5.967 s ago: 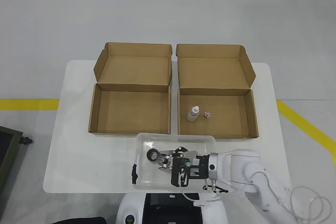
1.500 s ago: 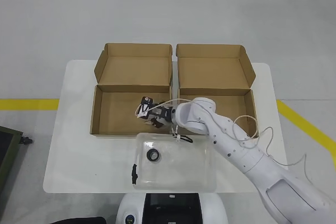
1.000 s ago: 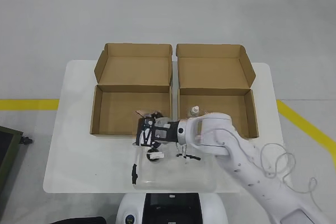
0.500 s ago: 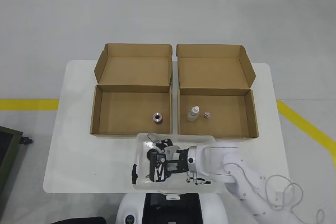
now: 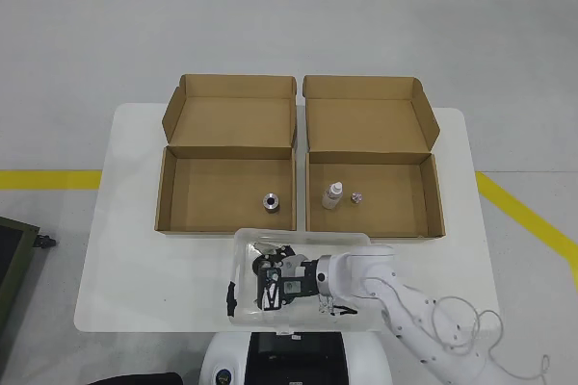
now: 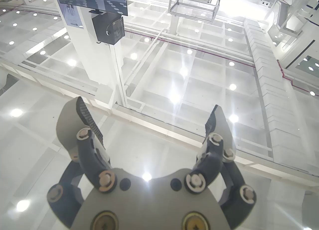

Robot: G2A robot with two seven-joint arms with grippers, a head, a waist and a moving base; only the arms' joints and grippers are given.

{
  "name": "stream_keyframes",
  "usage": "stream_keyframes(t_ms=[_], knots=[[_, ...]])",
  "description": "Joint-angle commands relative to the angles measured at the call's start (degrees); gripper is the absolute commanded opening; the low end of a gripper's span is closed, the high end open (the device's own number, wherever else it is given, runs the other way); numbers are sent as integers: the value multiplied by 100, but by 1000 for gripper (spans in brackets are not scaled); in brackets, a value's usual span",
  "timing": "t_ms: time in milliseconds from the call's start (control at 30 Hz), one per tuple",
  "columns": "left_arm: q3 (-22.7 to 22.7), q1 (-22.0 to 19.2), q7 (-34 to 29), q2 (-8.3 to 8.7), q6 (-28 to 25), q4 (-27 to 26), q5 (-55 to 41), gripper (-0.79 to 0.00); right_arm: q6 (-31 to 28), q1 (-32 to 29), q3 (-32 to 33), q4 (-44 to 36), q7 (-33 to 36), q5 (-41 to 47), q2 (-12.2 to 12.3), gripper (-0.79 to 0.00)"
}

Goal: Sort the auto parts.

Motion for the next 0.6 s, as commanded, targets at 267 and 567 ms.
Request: stream_keyframes(t_ms=[267, 567], knots=[[0, 0, 0, 0, 0, 0, 0, 0, 201, 163, -120, 621, -273, -89, -44, -243], [0, 0, 0, 0, 0, 0, 0, 0, 335, 297, -232, 902, -480, -64, -95, -449]])
